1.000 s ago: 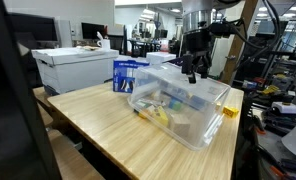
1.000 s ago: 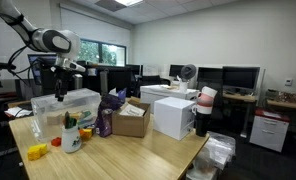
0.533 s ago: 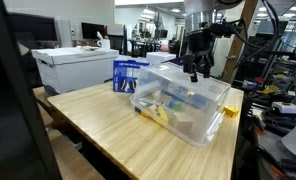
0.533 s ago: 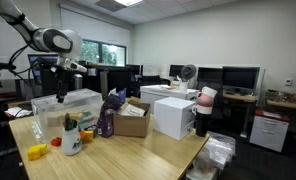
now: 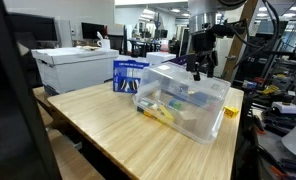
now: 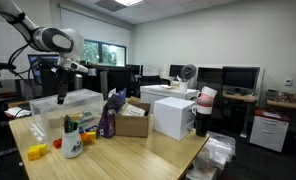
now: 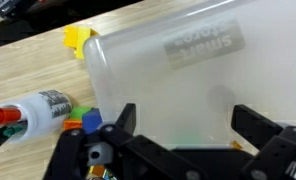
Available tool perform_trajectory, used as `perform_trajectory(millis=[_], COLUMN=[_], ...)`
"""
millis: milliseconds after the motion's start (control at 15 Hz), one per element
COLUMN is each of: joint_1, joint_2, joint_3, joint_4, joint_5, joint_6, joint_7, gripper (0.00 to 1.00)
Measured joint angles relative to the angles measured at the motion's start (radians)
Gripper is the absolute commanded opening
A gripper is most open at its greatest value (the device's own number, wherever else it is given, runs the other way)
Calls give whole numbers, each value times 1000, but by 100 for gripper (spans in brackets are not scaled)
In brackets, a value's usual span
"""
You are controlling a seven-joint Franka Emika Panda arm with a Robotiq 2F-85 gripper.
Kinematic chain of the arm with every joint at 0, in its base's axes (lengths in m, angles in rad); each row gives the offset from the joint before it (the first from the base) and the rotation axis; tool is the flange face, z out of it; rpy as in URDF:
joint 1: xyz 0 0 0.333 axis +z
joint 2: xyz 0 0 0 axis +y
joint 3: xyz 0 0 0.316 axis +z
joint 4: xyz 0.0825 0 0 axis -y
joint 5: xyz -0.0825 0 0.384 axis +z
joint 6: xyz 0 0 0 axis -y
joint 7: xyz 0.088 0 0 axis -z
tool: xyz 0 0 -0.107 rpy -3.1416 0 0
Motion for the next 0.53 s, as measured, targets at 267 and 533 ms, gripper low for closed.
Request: perform_trajectory(millis=[267, 533], joint_1=[-24, -42], joint_2=[-18, -32], joint_3=[-11, -22], joint_4=[-20, -35], joint_5=[-7, -16], joint_6=[0, 0], joint_7=[0, 0], gripper=[100, 100])
